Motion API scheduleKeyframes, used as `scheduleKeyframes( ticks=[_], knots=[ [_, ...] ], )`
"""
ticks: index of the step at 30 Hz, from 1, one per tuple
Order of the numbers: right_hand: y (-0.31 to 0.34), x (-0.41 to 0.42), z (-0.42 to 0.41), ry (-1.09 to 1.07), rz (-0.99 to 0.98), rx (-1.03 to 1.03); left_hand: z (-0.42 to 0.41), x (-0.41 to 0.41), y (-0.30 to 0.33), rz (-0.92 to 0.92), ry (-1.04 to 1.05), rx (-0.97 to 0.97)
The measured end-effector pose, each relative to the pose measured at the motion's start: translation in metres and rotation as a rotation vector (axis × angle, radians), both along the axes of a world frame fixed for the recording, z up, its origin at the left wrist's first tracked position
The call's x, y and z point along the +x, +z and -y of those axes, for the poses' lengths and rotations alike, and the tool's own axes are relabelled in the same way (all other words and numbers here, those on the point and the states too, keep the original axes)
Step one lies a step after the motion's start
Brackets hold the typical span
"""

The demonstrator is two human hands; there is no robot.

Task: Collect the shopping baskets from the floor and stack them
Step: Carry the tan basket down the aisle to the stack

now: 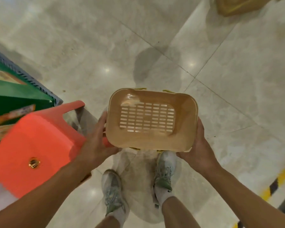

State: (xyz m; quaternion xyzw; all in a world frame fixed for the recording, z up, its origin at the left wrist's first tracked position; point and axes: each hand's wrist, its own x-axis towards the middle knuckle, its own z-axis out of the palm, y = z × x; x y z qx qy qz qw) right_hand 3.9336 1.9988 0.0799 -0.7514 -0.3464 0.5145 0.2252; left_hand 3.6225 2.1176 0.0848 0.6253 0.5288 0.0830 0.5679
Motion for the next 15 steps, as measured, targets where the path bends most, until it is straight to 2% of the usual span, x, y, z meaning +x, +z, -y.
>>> scheduleKeyframes(
  ticks=[3,8,15],
  knots=[
    [0.081,0.003,-0.011,-0.046,-0.027,0.074,-0.019,0.012,0.078,-0.039,-0.022,0.092],
    [0.199,0.004,-0.006,-0.132,0.028,0.154,-0.03,0.017,0.185,0.119,-0.03,0.093],
    [0.317,-0.051,0.034,-0.189,0.066,0.244,-0.016,-0.021,0.279,0.229,-0.157,0.125]
  ],
)
